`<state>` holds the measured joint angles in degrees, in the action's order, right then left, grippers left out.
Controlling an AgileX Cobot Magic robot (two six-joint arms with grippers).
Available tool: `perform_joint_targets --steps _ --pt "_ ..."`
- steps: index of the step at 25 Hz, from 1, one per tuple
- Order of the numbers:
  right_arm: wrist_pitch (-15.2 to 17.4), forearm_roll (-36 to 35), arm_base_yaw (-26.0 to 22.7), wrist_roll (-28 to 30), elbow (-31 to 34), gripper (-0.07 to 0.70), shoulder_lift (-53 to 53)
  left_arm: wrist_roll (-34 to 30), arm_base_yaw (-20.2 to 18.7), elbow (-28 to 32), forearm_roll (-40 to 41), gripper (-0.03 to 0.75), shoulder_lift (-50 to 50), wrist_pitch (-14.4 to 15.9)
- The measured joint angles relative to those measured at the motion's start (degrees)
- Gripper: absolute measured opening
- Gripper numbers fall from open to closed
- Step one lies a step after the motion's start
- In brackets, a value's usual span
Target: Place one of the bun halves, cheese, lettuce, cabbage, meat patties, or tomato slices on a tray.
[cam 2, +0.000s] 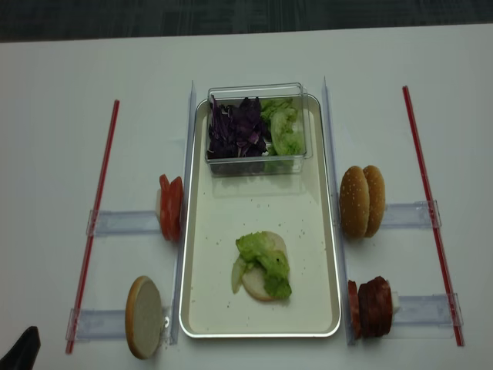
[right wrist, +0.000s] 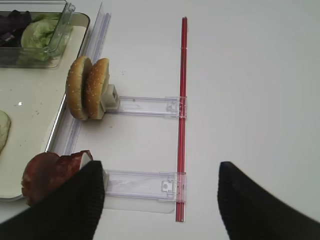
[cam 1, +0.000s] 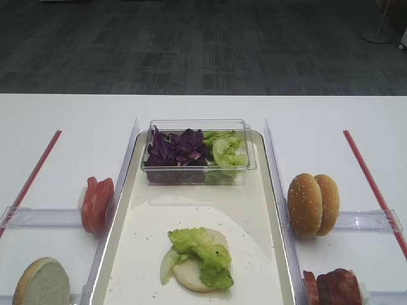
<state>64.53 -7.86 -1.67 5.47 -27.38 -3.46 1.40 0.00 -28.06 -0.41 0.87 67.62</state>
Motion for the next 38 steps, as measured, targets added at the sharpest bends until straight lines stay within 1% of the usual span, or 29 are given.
perform_joint_targets --steps 8,13,38 --pt "0.1 0.0 0.0 -0.1 0.0 0.508 0.2 0.0 0.0 0.0 0.0 0.472 0.0 0.0" --pt "0.1 0.0 0.0 -0.1 0.0 0.494 4.2 0.0 0.0 0.0 0.0 0.472 0.0 0.0" --pt "0.2 0.0 0.0 -0.2 0.0 0.488 4.3 0.0 0.0 0.0 0.1 0.472 0.0 0.0"
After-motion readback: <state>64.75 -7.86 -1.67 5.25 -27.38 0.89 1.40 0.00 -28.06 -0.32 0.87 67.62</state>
